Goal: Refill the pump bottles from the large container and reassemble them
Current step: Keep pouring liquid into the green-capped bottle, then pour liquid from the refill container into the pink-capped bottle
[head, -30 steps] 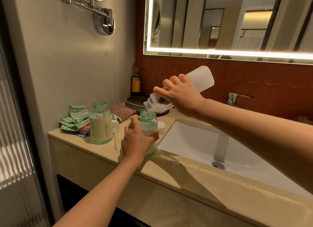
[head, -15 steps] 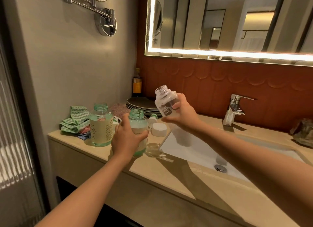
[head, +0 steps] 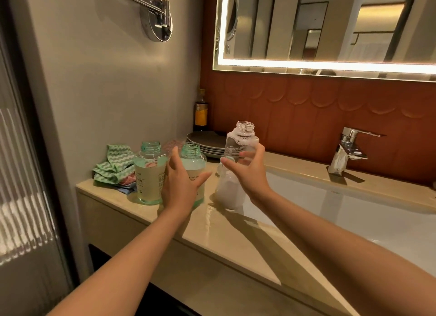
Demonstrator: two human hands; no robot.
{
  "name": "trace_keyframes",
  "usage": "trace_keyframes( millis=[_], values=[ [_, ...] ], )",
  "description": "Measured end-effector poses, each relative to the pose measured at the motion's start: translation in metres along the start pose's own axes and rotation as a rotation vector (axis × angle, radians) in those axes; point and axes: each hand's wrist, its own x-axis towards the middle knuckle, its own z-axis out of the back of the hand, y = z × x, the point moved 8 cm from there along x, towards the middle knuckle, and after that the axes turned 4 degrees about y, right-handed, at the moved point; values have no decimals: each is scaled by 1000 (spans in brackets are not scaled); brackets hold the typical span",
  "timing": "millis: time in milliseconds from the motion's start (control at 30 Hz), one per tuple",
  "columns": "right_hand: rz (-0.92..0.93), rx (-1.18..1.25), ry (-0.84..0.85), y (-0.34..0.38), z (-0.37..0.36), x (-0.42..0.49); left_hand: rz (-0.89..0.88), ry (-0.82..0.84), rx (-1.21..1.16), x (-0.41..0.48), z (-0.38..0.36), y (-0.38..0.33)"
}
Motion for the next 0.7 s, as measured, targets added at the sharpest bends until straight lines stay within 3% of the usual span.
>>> trace_keyframes(
  millis=[400, 700],
  values=[
    [9, -17, 17, -1, -26, 16, -80, -31, -141, -8, 5, -3],
    [-54, 131, 6, 9, -16, 4, -400, -159, -75, -29, 39, -37]
  ],
)
